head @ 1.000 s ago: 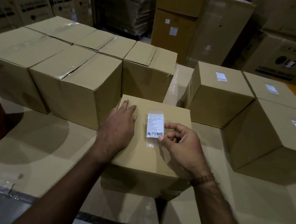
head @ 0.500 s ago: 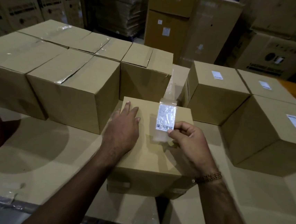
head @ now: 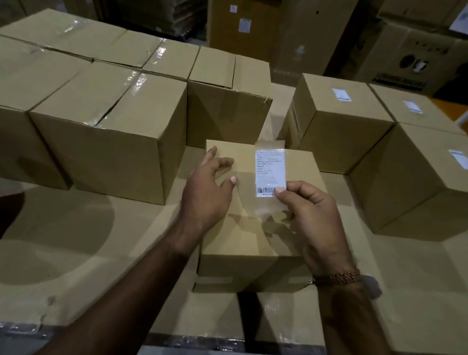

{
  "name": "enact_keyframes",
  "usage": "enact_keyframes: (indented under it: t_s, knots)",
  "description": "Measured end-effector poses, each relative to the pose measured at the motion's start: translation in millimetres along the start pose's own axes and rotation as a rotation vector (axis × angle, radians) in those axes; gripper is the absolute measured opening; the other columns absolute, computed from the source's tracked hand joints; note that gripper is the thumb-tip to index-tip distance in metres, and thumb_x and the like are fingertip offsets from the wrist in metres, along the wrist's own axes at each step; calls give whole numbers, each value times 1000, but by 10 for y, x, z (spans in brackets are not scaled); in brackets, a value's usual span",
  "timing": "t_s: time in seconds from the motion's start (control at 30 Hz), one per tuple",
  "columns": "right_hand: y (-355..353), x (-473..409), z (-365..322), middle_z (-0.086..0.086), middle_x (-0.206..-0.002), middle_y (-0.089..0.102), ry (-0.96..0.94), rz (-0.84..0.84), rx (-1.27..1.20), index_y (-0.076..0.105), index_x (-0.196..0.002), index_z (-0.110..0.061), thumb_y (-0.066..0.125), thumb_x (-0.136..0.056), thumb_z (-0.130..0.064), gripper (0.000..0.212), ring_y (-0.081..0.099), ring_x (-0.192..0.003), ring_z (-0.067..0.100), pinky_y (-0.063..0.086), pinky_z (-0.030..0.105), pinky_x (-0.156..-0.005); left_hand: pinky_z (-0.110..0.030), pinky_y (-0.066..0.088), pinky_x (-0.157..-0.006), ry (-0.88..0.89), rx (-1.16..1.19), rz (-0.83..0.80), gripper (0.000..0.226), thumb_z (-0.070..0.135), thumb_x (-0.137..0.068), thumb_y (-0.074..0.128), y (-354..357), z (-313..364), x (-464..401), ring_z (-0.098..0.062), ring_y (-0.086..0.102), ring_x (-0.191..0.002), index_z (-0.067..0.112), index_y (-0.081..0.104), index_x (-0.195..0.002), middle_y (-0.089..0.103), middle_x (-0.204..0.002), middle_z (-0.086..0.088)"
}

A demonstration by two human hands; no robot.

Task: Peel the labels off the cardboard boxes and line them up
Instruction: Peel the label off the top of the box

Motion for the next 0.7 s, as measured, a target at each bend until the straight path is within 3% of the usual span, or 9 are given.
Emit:
enact_keyframes:
  t_s: [0.1,0.17,0.3,0.43,0.53,0.63,0.7]
  knots:
    - [60,73,-1,8,-100,83,30,25,-39,84,-96,-12,75,-96,-13,9,77,-95,32,59,51,-88,-22,33,-107,15,9,-67,38,23,-101,69,-59,-39,5,-9,40,-148,24,66,-138,30,-169,13]
    - [98,110,-3,11,-96,82,30,45,-49,85,-92,-13,75,-95,-10,11,74,-88,31,58,50,-86,-21,33,-105,43,-10,-111,37,26,-100,69,-127,-69,43,-2,42,-142,24,67,-137,34,-166,16]
    - [211,171,-28,8,-92,82,33,27,-40,86,-86,-19,76,-94,-9,16,75,-90,34,60,53,-87,-11,39,-95,67,-51,-33,37,31,-100,69,-456,-99,254,-7,53,-136,29,66,-136,59,-148,13]
    - [449,225,-136,4,-97,83,-25,-39,10,86,-92,-14,76,-96,-10,11,78,-100,33,61,58,-96,-28,47,-106,80,-134,139,48,33,-101,66,-934,-171,526,-7,55,-133,31,55,-148,62,-145,12]
    - [706,248,-204,-3,-96,83,-81,-89,56,86,-97,-16,78,-95,-13,8,78,-102,24,61,59,-97,-31,50,-104,90,-198,288,54,31,-102,64,-1360,-232,716,-8,57,-132,33,48,-153,61,-146,10]
    - [1072,293,-289,-5,-95,83,-133,-141,87,86,-98,-16,79,-95,-14,8,78,-100,20,63,54,-94,-43,58,-97,88,-217,403,60,32,-102,64,-1816,-289,851,-18,67,-116,39,39,-156,61,-142,11]
    - [1349,332,-337,-5,-95,83,-163,-162,75,85,-95,-17,79,-94,-12,7,79,-98,17,64,45,-94,-46,57,-100,113,-222,479,59,30,-101,64,-2135,-322,901,-17,65,-118,36,42,-156,64,-137,9]
Point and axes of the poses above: each hand's wrist, its own x-axis away from the middle knuckle, its own y-axis out of the palm, z = x × y, the point moved 4 cm from there along -x, towards the middle knuckle
